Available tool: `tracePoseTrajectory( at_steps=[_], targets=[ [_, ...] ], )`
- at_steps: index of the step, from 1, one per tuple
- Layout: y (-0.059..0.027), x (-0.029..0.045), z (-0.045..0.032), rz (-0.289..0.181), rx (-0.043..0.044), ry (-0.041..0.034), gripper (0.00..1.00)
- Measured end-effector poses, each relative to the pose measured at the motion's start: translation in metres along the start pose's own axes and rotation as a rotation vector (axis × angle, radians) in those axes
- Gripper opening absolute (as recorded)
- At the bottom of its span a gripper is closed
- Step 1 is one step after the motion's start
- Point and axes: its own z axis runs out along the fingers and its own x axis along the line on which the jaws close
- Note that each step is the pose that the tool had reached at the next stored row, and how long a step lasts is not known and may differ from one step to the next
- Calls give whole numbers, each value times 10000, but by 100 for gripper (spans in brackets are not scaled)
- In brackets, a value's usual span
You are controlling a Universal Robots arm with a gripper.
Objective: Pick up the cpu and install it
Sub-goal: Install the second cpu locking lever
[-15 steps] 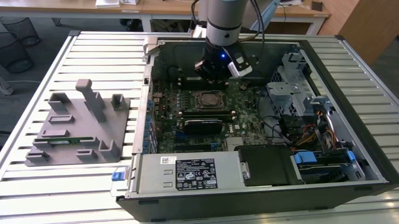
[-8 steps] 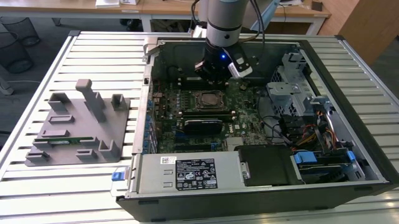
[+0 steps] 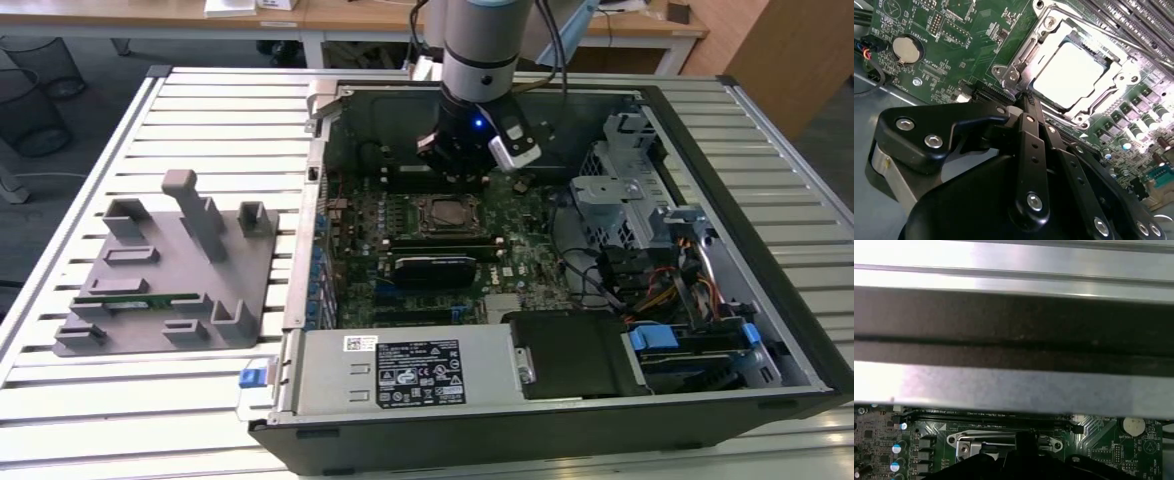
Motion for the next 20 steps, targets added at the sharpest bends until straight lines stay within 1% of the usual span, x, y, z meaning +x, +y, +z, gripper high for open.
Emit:
tracePoseTrajectory(
  at_steps=[3, 13, 16, 18, 20],
  targets=[
    [-26, 0, -2, 1, -1, 0, 11],
    [-155, 5, -9, 0, -1, 0, 11],
    [-172, 6, -16, 1, 3, 2, 11],
    [-169, 5, -48, 2, 1, 0, 11],
    [-165, 4, -107, 0, 1, 0, 11]
  ],
)
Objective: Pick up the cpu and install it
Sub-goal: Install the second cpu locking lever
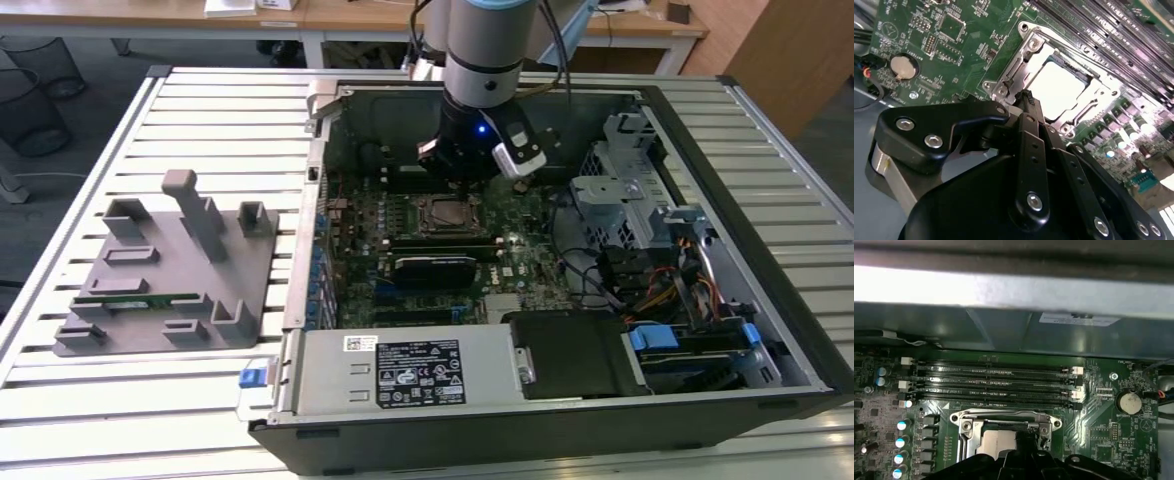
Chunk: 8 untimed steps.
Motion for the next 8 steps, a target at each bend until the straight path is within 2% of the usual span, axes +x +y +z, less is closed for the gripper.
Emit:
tracePoseTrajectory(
  at_steps=[4, 8],
  targets=[
    [12, -2, -141, 0, 0, 2, 11],
    [-12, -1, -151, -1, 1, 1, 11]
  ],
)
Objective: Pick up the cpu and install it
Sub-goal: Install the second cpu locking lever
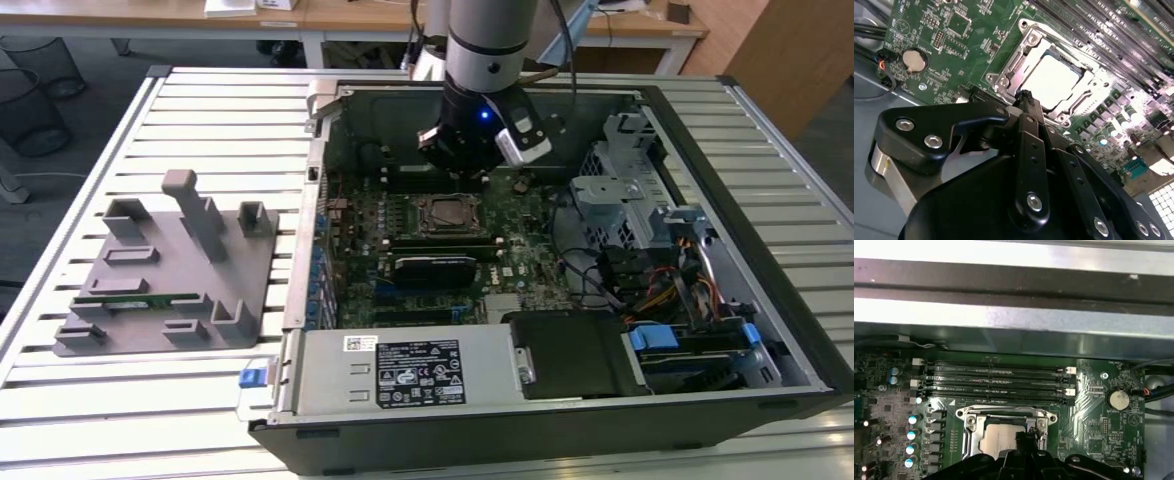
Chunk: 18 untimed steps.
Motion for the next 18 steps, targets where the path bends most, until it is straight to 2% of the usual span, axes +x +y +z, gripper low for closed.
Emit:
tracePoseTrajectory(
  at_steps=[2, 9, 10, 13, 18],
  targets=[
    [-57, 2, -4, 1, 0, -1, 11],
    [-343, 12, -23, 1, -2, 0, 11],
    [-358, 12, -25, 1, -1, 16, 11],
    [-375, 10, -26, 11, -4, 127, 11],
    [-500, 16, -36, 12, -4, 132, 11]
  ],
)
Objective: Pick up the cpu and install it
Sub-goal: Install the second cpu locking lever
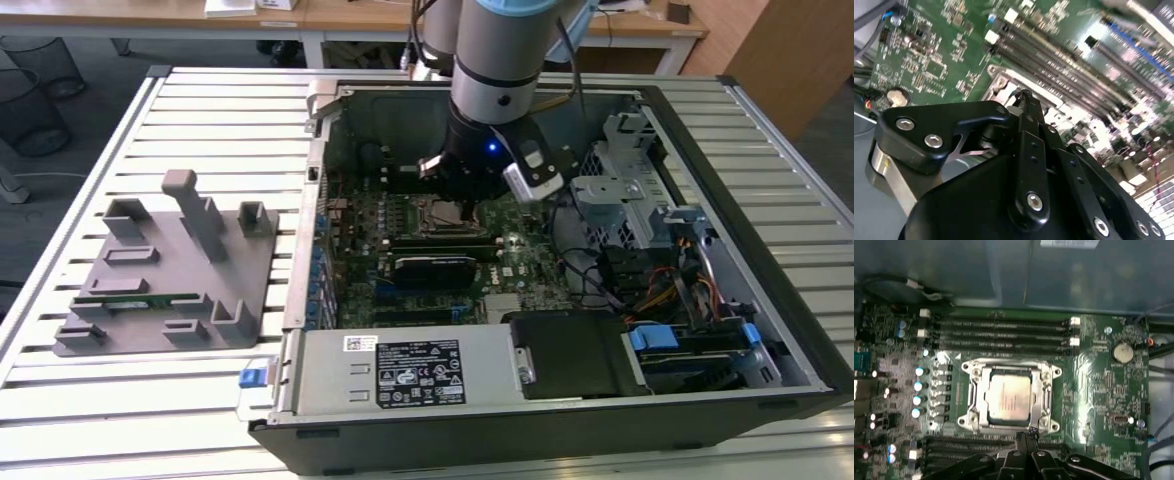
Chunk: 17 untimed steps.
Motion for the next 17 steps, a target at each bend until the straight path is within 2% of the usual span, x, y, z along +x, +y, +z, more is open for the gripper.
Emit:
tracePoseTrajectory(
  at_steps=[3, 9, 15, 17],
  targets=[
    [-53, 14, -4, 1, 0, 0, 11],
    [-54, 81, -3, 0, -2, -1, 11],
    [-54, 86, -3, -1, -20, -1, 11],
    [-56, 111, -3, 0, -26, -1, 11]
  ],
)
